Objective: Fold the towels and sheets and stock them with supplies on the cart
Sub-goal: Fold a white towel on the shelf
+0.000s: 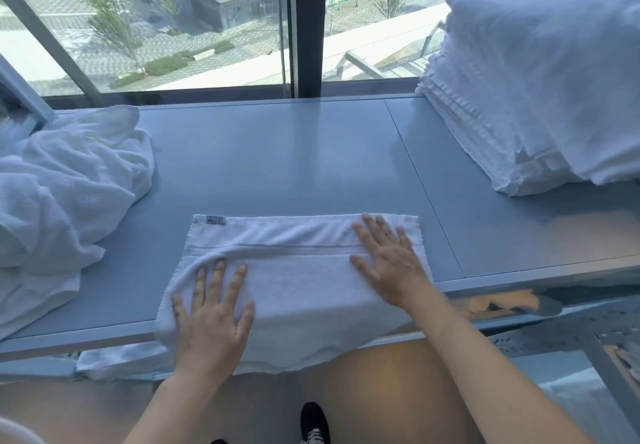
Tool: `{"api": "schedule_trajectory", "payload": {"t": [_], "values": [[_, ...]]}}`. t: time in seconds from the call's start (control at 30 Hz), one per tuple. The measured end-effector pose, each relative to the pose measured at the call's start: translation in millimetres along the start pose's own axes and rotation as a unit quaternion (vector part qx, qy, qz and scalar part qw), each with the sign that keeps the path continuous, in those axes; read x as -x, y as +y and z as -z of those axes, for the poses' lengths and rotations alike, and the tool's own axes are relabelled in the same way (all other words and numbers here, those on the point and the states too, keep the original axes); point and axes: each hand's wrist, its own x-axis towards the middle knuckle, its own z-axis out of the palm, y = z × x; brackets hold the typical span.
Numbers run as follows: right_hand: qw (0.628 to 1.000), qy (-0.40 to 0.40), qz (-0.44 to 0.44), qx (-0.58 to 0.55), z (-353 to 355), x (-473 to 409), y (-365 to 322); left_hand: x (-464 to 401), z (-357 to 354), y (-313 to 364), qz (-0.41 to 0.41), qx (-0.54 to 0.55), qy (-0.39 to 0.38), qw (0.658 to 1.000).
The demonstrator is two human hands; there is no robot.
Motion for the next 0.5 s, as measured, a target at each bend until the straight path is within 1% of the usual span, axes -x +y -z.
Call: {"api": "schedule_trajectory", "payload": {"t": [0.13,0.27,0.4,0.5], "values": [[1.000,-0.008,0.022,0.004,14,-35,13,-14,1,1,-0.006,0.004,-0.012,1.000],[0.997,0.031,0.034,-0.057,34,-74,22,-44,4,3,-0.021,0.013,-0.018,1.000],[0.998,0.044,0.028,-0.025,48,-109,28,-85,9,16,-0.006,0.011,-0.009,1.000],[0.999,0.039,-0.010,0.012,45,-121,15,-102,13,19,0.011,0.014,-0.006,1.000]]}}
